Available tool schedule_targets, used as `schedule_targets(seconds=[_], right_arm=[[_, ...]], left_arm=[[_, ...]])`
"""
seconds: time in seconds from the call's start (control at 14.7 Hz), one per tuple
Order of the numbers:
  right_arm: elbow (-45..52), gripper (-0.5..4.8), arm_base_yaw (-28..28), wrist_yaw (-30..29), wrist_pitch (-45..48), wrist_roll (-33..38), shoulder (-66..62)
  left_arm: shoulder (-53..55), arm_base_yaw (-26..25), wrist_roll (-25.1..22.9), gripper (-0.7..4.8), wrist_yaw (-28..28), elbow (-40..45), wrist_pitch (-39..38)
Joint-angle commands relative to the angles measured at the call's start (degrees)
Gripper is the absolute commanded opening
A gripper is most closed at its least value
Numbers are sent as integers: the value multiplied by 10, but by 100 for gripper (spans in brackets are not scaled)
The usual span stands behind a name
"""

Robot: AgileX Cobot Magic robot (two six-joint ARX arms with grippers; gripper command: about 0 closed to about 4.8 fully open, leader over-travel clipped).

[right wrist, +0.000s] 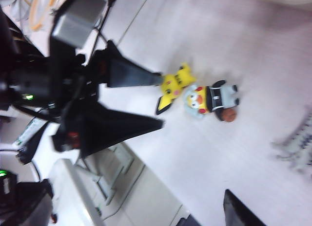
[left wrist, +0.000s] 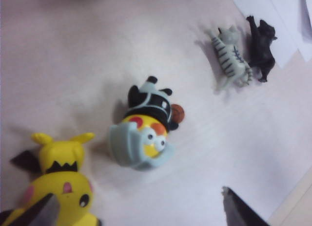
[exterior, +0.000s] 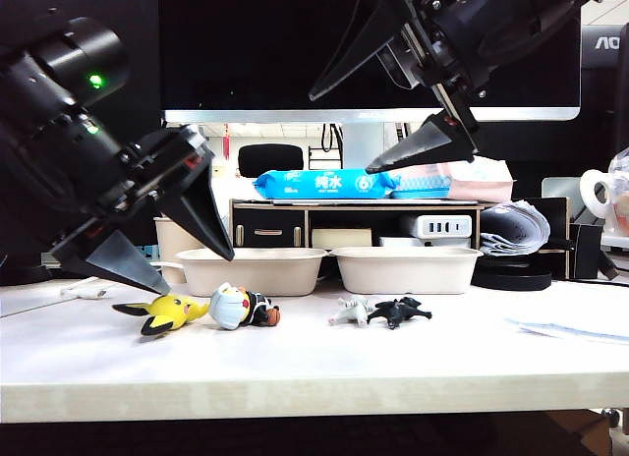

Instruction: Put the dolls with similar sizes into the same paper box, while dolls with different sizes go into separate paper boxes.

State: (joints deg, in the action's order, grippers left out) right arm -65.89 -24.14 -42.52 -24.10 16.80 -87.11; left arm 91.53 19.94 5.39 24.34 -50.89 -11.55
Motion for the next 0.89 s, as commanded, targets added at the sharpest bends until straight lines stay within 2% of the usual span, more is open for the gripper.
schedule_targets(seconds=[0.07, 0.27, 0.54, 0.89], right_arm=[[-2, 479, 0, -26, 3, -4, 3], [-2, 479, 0, -26, 3, -5, 3], [-2, 479, 0, -35, 4, -5, 3], [-2, 479, 0, -41, 4, -6, 3]], left_arm=[[6, -2, -67, 479, -103, 2, -10], [6, -2, -82, 479, -154, 2, 12], [12, -2, -84, 479, -151, 2, 110], [52, -2, -83, 479, -136, 0, 108]])
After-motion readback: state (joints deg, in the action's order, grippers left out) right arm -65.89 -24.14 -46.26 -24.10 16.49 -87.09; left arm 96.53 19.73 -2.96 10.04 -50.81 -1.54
